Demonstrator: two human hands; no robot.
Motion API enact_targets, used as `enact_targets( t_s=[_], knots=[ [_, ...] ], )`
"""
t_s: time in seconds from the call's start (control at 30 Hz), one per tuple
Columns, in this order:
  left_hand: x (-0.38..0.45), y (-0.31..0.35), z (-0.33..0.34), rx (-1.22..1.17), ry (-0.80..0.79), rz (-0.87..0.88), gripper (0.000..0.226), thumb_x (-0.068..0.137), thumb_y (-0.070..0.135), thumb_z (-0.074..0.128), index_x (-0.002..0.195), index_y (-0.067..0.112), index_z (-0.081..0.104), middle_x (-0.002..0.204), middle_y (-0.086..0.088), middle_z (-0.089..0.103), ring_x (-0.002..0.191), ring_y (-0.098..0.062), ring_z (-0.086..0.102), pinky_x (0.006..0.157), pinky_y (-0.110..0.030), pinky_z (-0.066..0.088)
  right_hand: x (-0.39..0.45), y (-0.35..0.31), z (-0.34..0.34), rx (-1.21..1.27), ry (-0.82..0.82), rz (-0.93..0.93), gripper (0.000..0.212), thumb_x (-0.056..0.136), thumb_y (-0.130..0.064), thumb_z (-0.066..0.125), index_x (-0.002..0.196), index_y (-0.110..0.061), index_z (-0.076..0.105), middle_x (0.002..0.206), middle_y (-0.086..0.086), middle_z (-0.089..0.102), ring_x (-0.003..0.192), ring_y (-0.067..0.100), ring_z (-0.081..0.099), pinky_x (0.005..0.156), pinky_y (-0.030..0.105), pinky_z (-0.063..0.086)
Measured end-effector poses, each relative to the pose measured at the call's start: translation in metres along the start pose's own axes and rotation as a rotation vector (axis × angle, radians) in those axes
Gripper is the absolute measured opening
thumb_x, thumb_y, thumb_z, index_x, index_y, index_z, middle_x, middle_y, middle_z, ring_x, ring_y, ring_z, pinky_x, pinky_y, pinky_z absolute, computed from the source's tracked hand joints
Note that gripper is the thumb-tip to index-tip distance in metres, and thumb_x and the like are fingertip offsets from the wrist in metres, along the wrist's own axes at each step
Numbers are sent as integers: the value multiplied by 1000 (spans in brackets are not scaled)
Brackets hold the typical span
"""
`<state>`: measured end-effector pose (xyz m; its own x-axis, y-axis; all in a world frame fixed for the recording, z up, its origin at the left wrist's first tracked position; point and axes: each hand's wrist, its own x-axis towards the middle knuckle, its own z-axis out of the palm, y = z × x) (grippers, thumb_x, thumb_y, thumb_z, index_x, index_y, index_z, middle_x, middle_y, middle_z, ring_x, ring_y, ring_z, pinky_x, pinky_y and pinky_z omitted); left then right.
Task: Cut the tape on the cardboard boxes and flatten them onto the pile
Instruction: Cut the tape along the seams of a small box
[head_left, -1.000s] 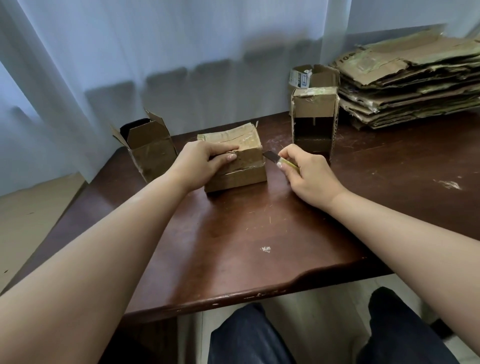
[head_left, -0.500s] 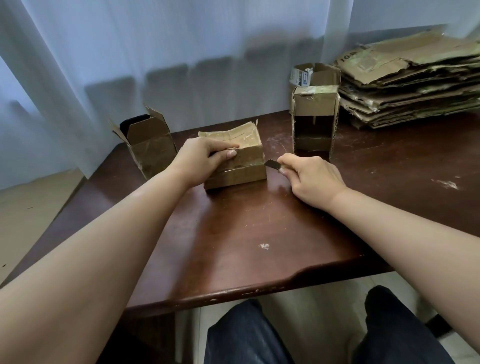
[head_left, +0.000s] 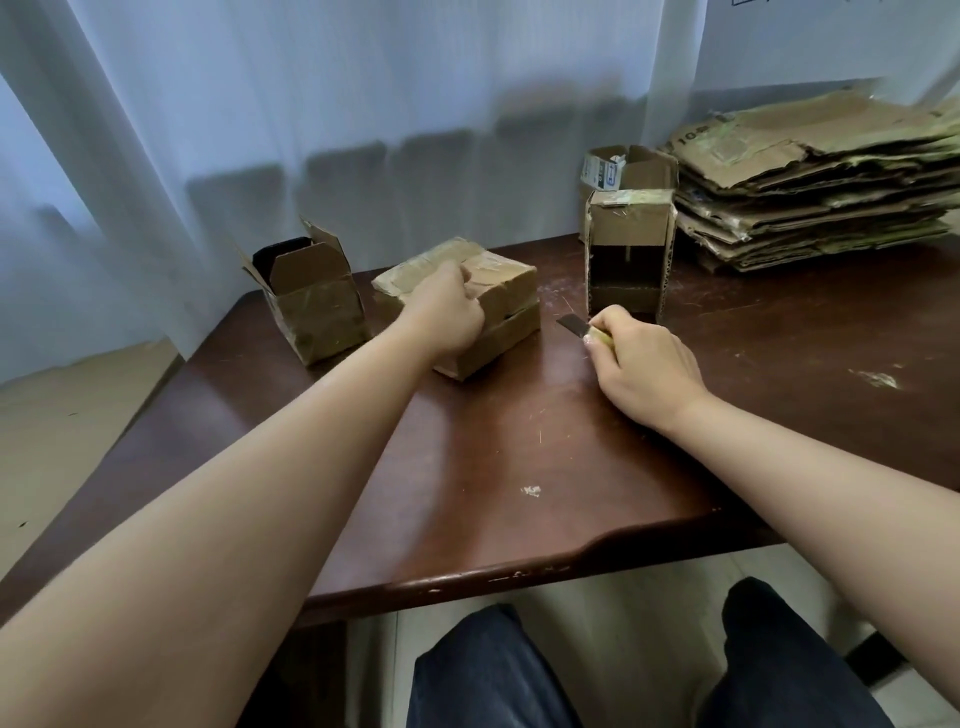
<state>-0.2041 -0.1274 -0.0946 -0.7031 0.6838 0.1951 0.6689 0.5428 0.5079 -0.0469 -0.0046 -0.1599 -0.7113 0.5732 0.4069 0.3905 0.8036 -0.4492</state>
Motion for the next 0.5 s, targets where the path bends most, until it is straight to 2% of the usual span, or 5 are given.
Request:
enact_targets(
  t_s=[0.07,0.13,0.2,0.3,0.5],
  knots=[
    [2,7,-5,-69,-22,-6,32,92,6,47,122,13,57,108,-1,61,94,-19,58,80,-27,49,0,0,-1,32,15,12,20,98,-29,44,112,-17,52,102,11,66,93,39,58,73,38,42],
    [2,8,-19,-46,-72,79,31,89,3,49,107,19,69,104,0,67,85,-15,57,75,-26,47,0,0,-1,44,16,15,19,98,-30,45,111,-17,51,101,11,66,93,39,59,74,39,44],
    [-1,2,-31,94,-173,196,38,88,1,49,112,22,70,124,-3,63,109,-14,56,89,-19,39,0,-1,0,40,6,1,18,98,-29,46,110,-17,52,101,10,66,93,39,59,74,38,43],
    [-1,-17,-34,226,-266,297,53,85,-1,54,131,26,57,147,-8,42,143,-20,28,109,-20,19,0,-2,-1,52,-1,-20,16,97,-29,47,107,-17,53,96,8,66,91,37,58,72,37,41],
    [-1,-41,-2,111,20,353,45,83,19,72,126,28,62,122,1,59,112,-20,47,102,-32,35,-5,-2,0,23,38,-101,16,96,-23,48,109,-17,55,90,10,67,86,40,59,64,34,36]
  ],
)
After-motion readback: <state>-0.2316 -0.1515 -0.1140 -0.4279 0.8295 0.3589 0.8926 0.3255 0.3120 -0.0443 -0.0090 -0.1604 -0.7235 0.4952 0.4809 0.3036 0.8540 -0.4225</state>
